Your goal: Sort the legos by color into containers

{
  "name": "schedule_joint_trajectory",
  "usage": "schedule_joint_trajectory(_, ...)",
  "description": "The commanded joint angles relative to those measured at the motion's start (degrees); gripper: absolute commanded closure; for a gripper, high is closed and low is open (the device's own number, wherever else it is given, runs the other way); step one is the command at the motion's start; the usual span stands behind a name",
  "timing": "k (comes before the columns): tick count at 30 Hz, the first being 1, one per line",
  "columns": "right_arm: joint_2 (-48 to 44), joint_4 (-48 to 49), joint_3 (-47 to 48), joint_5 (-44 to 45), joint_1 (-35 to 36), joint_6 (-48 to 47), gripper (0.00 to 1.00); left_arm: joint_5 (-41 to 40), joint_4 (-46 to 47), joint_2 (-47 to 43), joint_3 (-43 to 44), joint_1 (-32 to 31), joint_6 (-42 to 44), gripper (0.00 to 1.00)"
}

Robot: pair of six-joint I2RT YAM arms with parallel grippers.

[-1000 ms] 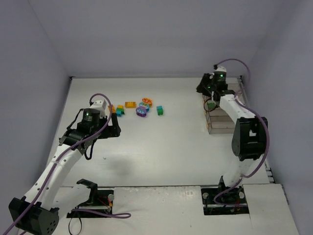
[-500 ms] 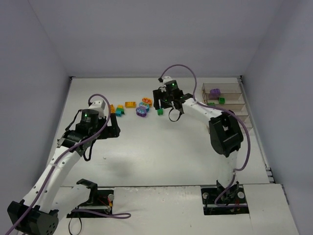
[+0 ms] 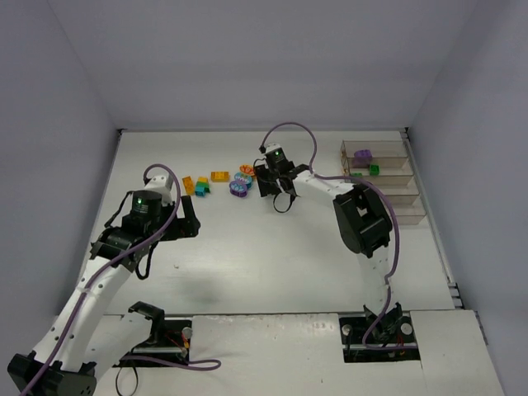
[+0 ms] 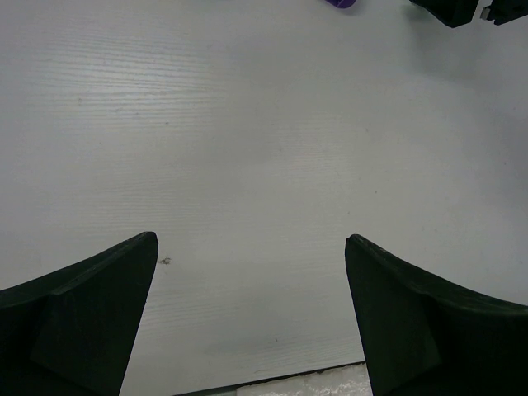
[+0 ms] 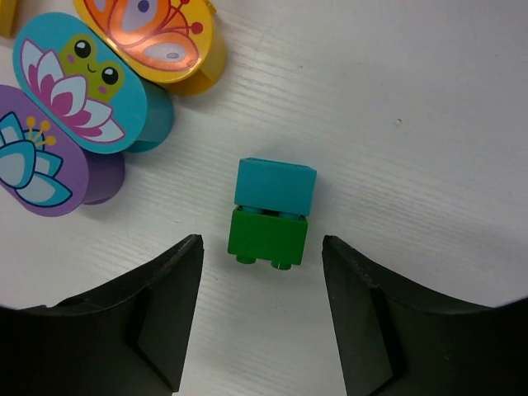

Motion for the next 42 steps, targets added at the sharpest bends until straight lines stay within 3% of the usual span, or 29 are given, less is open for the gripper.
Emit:
schedule_joint_trajectory(1,0.0,1.4,3.5,3.4,0.1,0.0,0.45,-0.1,0.4,-0.6,1.2,-0.2,-0.6,0.11)
schedule_joint_trajectory(8,1.8,2.2,3.1,2.8,0.1,-0.5,0.62,0.1,-0.2,-0.7,1.5,-0.2,-0.7,0.11)
schedule_joint_trajectory(13,-1.4,3.9,0.2,3.0,0.2,-1.7,1.00,0.5,0.2,-0.7,1.8,-0.2,-1.8,0.11)
schedule_joint_trajectory(19,-16.7,12.4,-15.2,-3.8,1.2,-5.0,1.00,4.3,4.0,1.3,3.6,-0.2,-5.6,0.11)
schedule_joint_trajectory(25,-35.7,17.7,-29.8,-10.6,3.8,-4.9,1.00,15.4,13.4,6.0,5.6,-0.2,-12.4,0.12)
schedule_joint_trajectory(28,-44.1,19.4,-33.9,-11.6,6.2,-4.4,1.00,22.5,19.9,8.6,5.7,-0.3,-15.6,0.22)
schedule_joint_trajectory(33,-52.9,17.6,-36.0,-12.5,9.1,-3.7,1.00,31.2,28.7,12.3,6.9,-0.9,-19.2,0.25)
schedule_joint_trajectory(42,-57.1,15.4,-36.6,-12.6,10.7,-4.1,1.00,30.3,34.0,15.7,9.7,-4.2,-25.0,0.27)
